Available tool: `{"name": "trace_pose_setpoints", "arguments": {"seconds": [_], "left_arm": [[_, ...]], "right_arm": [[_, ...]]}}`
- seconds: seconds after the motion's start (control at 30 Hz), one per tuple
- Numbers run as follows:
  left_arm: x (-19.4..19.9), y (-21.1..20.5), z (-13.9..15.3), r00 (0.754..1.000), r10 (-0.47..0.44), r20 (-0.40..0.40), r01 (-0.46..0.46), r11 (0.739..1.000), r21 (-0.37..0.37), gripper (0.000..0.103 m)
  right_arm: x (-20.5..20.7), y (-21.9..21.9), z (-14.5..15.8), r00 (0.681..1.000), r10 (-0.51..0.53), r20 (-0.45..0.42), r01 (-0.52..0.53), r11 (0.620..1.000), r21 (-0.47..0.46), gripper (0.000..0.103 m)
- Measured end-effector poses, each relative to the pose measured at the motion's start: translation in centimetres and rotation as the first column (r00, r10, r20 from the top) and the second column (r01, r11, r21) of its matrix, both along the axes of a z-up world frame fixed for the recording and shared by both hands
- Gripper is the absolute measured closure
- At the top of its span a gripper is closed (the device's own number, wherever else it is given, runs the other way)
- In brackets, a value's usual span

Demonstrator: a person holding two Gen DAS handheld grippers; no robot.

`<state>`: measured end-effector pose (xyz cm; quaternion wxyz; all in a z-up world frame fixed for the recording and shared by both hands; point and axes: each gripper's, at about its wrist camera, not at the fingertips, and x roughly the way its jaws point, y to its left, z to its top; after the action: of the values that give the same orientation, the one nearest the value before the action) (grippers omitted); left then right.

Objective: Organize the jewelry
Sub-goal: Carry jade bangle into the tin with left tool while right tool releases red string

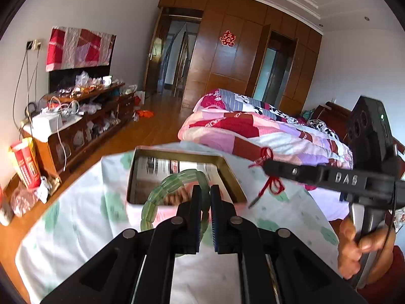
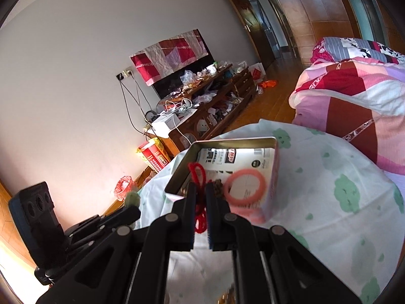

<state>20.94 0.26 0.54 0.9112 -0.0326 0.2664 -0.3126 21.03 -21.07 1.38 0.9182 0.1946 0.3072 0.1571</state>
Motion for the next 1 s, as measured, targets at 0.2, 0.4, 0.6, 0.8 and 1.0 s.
{"name": "trace_pose_setpoints", "arguments": {"seconds": [0.2,0.4,0.6,0.8,1.0], "left_arm": [[4.8,-1.3,-1.0,1.000,0.016,-0.009,-0.016,1.000,0.018,0.097],[8.8,-2.8,-3.4,0.998,0.045,-0.048,-0.042,0.996,0.073,0.097],[10.4,-3.1,-5.4,0.989,0.120,-0.092,-0.106,0.983,0.149,0.095],[10.8,-3.4,-6.7,0.982,0.121,-0.143,-0.096,0.981,0.171,0.079],[10.5,-3.7,-6.1,0.986,0.150,-0.079,-0.132,0.972,0.192,0.042]], "right_arm": [[4.0,-0.6,-1.4,0.999,-0.012,-0.033,0.013,0.999,0.042,0.093],[7.7,-0.8,-3.9,0.996,-0.007,-0.094,0.015,0.996,0.091,0.093],[8.9,-0.5,-6.1,0.992,-0.005,-0.127,0.013,0.998,0.066,0.089],[7.8,-0.2,-5.4,0.997,-0.028,-0.065,0.029,0.999,0.015,0.084],[7.9,-0.8,-5.5,0.997,-0.060,-0.054,0.063,0.997,0.040,0.059]]}}
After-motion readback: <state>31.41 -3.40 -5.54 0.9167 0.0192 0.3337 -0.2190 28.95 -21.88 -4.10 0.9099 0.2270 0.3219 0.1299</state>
